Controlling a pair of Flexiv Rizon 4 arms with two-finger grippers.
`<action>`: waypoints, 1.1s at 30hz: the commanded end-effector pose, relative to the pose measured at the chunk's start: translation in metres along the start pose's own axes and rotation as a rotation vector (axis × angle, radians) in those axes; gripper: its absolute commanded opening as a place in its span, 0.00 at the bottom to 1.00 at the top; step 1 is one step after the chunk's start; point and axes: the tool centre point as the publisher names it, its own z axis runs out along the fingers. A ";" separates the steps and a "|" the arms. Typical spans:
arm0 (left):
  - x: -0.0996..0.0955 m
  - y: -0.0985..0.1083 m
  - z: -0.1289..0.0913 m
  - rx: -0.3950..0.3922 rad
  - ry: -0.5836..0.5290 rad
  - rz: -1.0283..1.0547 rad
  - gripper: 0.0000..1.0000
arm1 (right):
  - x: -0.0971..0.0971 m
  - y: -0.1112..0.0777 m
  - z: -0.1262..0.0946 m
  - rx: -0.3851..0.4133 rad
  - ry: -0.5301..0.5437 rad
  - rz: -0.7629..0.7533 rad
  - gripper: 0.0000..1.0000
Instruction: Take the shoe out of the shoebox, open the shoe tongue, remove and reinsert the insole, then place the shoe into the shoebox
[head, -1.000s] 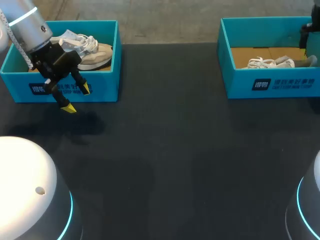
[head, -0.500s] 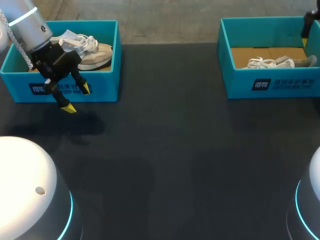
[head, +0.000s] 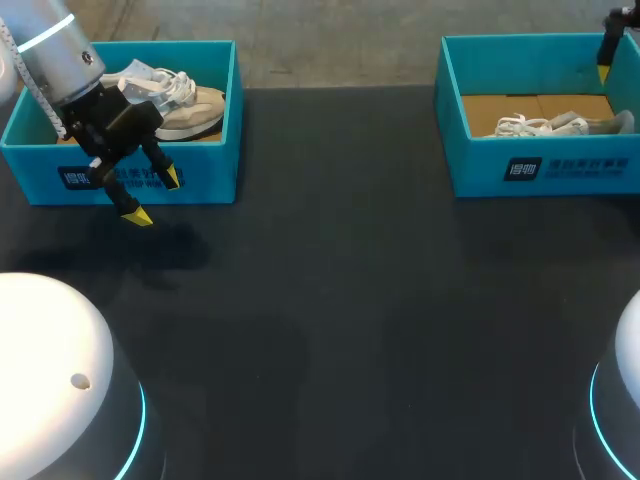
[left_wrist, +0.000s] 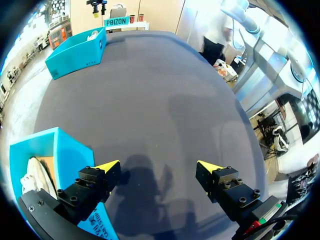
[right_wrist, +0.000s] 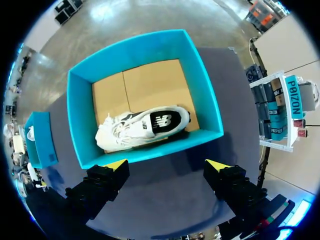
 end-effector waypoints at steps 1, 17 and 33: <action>0.000 0.001 0.000 0.001 0.000 0.002 1.00 | 0.000 -0.005 0.000 -0.017 0.000 0.001 1.00; -0.023 0.016 -0.059 -0.076 -0.038 0.293 1.00 | 0.000 -0.005 0.000 -0.017 0.000 0.001 1.00; -0.070 0.070 -0.138 -0.286 -0.073 0.777 1.00 | 0.000 -0.005 0.000 -0.017 0.000 0.001 1.00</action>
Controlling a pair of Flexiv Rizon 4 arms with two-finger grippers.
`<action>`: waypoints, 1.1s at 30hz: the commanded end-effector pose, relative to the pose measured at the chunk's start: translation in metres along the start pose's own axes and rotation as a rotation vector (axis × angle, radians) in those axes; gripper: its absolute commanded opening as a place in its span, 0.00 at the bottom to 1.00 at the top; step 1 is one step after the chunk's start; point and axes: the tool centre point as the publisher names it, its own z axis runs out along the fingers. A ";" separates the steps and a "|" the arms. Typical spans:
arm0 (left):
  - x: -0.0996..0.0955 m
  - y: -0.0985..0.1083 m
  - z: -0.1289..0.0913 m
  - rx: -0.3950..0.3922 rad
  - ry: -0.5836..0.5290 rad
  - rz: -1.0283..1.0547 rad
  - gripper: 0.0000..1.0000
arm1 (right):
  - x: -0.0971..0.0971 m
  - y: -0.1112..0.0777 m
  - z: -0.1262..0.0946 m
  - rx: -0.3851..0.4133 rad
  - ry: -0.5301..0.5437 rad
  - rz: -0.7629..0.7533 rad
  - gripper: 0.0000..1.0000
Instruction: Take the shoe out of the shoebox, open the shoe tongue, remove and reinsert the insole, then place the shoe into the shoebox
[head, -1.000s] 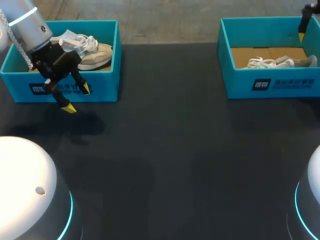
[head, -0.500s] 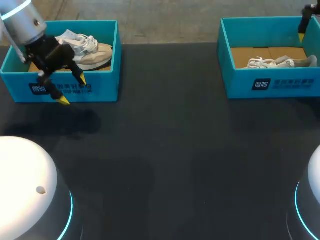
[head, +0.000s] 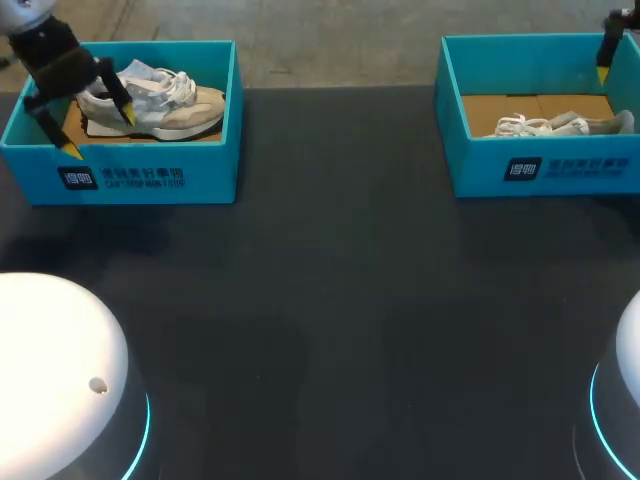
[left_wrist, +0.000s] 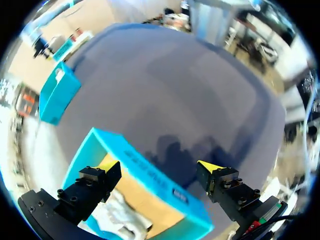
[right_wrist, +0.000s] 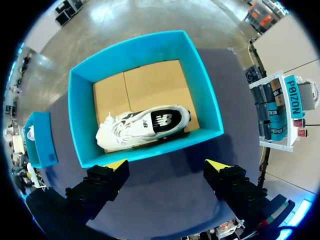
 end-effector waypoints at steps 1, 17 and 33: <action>-0.005 0.030 -0.018 -0.067 -0.020 0.147 1.00 | 0.000 -0.001 0.000 -0.003 0.001 0.000 1.00; -0.023 0.134 -0.051 -0.155 -0.016 0.259 1.00 | 0.000 -0.001 0.000 -0.003 0.001 0.000 1.00; -0.040 0.181 -0.052 -0.153 0.042 0.244 1.00 | 0.000 -0.001 0.000 -0.003 0.001 0.000 1.00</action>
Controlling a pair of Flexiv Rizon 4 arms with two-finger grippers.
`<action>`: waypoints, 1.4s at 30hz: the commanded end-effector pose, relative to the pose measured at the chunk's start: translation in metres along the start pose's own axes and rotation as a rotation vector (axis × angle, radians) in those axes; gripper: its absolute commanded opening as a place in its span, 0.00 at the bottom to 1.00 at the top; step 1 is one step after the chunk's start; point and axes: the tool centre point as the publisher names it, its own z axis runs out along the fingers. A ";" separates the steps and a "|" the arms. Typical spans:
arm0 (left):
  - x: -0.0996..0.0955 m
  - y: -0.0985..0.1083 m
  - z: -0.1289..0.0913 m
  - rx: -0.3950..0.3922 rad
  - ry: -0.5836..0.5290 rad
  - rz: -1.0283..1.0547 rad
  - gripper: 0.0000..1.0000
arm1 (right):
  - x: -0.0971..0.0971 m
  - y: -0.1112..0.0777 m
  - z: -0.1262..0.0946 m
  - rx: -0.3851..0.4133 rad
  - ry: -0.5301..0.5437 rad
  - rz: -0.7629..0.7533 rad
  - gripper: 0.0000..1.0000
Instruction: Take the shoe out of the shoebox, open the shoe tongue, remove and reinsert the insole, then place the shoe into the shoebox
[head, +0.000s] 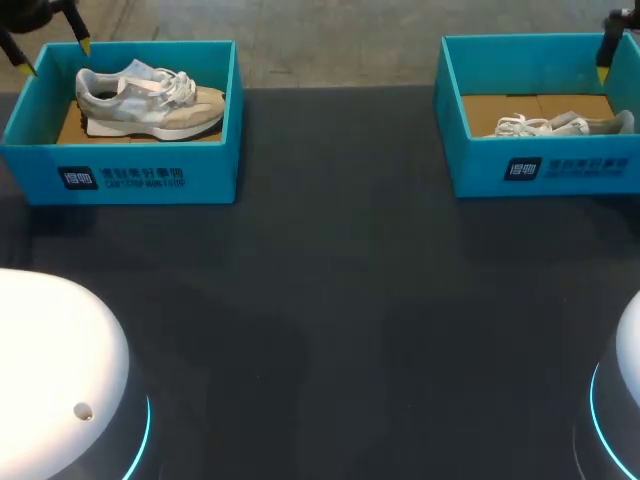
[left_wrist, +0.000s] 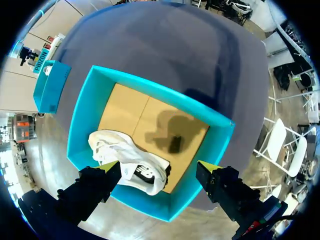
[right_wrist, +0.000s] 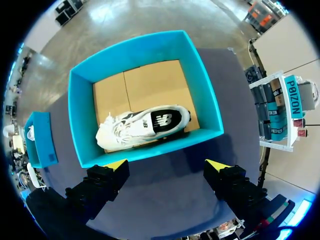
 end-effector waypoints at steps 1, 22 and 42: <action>-0.002 0.008 -0.001 0.039 0.006 0.002 1.00 | 0.000 -0.001 0.000 -0.003 0.001 0.000 1.00; -0.010 0.071 0.027 0.024 -0.009 0.093 1.00 | 0.000 -0.001 0.000 -0.003 0.001 0.000 1.00; -0.006 0.100 0.081 0.034 0.034 0.414 1.00 | 0.000 -0.001 0.000 -0.003 0.001 0.000 1.00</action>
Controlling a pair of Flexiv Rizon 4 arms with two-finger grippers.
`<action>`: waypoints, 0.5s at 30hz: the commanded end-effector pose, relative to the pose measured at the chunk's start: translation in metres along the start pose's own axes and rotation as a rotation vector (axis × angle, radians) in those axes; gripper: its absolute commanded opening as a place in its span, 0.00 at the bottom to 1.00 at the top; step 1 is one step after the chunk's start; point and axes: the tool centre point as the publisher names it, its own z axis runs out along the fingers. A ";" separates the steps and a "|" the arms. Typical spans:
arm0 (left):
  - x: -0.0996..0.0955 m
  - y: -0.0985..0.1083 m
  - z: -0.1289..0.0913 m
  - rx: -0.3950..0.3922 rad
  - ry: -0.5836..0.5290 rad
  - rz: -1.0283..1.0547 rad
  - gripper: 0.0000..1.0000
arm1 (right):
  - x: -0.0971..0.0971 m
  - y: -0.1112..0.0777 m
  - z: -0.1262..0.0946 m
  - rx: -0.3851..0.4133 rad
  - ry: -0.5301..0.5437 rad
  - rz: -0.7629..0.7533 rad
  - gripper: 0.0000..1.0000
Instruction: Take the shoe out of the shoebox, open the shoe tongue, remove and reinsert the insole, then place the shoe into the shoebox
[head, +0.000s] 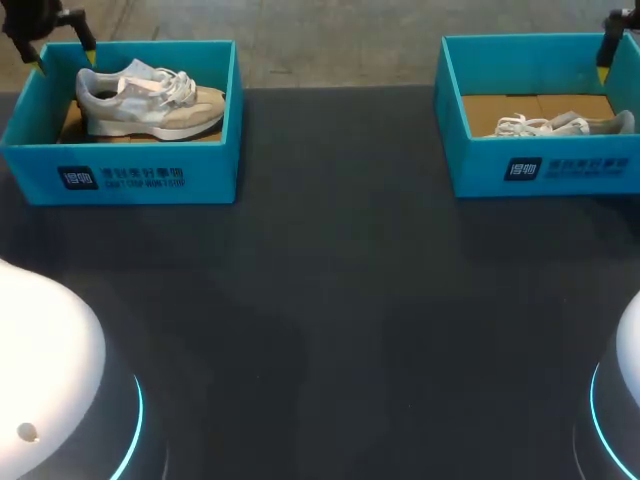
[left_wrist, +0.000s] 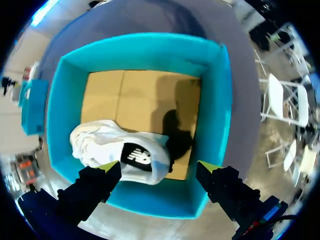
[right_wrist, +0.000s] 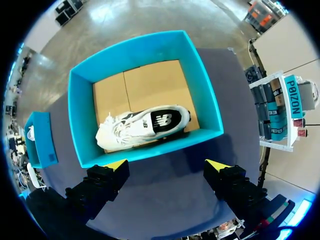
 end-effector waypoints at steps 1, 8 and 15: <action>0.001 0.014 0.007 0.030 -0.012 0.074 1.00 | 0.000 -0.001 0.000 -0.003 0.000 0.000 1.00; 0.001 0.014 0.015 0.024 -0.003 0.089 1.00 | 0.000 -0.001 0.000 -0.003 0.000 0.000 1.00; -0.005 0.016 0.033 0.015 0.030 0.091 1.00 | 0.000 -0.001 0.000 -0.003 0.000 0.000 1.00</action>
